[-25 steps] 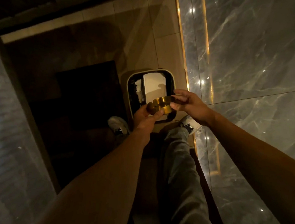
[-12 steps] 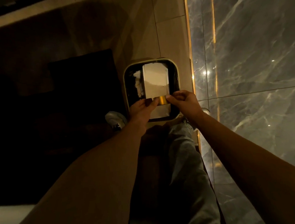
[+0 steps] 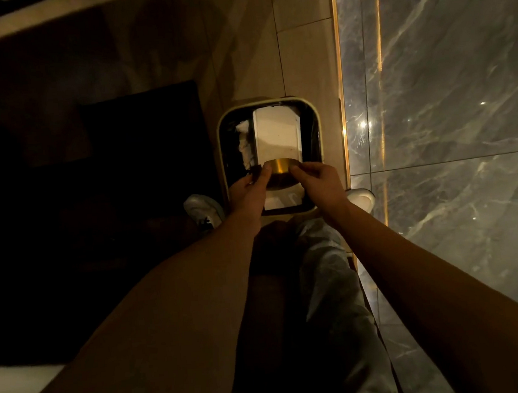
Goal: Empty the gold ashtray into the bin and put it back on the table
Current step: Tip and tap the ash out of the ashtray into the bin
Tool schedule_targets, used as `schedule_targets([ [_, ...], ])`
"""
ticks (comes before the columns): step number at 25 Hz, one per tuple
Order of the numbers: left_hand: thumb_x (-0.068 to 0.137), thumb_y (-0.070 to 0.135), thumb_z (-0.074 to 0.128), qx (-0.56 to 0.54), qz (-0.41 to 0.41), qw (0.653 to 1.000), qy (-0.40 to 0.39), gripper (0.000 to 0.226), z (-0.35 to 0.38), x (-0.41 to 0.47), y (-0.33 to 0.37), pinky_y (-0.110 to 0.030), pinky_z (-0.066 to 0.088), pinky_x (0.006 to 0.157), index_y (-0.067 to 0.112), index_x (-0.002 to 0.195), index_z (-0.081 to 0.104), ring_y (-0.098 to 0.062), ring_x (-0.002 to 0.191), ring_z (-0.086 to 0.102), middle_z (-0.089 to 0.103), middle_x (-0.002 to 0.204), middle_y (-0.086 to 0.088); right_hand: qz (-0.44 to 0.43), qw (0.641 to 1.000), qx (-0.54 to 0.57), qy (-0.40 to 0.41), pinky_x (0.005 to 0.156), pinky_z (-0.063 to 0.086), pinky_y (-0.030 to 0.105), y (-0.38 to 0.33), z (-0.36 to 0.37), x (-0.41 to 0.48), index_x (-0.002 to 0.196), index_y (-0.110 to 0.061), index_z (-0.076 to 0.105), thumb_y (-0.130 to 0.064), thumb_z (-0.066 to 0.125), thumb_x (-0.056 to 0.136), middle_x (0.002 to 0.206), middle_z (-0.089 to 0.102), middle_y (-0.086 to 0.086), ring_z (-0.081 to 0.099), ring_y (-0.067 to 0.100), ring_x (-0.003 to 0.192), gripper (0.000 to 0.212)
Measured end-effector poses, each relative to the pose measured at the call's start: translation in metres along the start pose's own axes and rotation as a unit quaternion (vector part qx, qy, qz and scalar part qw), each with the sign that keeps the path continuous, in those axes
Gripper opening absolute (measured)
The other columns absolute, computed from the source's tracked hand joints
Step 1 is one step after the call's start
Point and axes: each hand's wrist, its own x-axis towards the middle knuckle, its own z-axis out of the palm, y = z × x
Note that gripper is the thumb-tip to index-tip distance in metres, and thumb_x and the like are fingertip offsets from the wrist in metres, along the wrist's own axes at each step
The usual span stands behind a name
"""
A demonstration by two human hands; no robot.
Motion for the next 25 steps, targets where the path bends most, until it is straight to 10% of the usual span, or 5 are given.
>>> schedule_targets([
  [13,0.086,0.060,0.055,0.119,-0.026,0.992,0.028,0.059,0.008,0.018,0.014,-0.040,0.052,0.098,0.009,0.111,0.070,-0.030,0.109,0.064,0.070,0.115,-0.012,-0.016,0.998,-0.044,0.051,0.081,0.043,0.021,-0.003,0.009,0.016,0.126,-0.009,0.058,-0.036,0.054,0.096,0.121,0.066,0.011,0.062,0.021,0.110,0.041],
  [25,0.094,0.015,0.054,0.137,0.062,0.988,0.019,0.039,0.009,0.011,0.018,-0.027,0.040,0.090,0.025,0.132,0.055,-0.027,0.127,0.051,0.055,0.138,-0.006,-0.073,0.994,-0.079,0.033,0.077,0.041,0.015,-0.004,0.007,0.018,0.130,-0.020,0.058,-0.017,0.053,0.095,0.120,0.067,0.009,0.061,0.020,0.110,0.035],
])
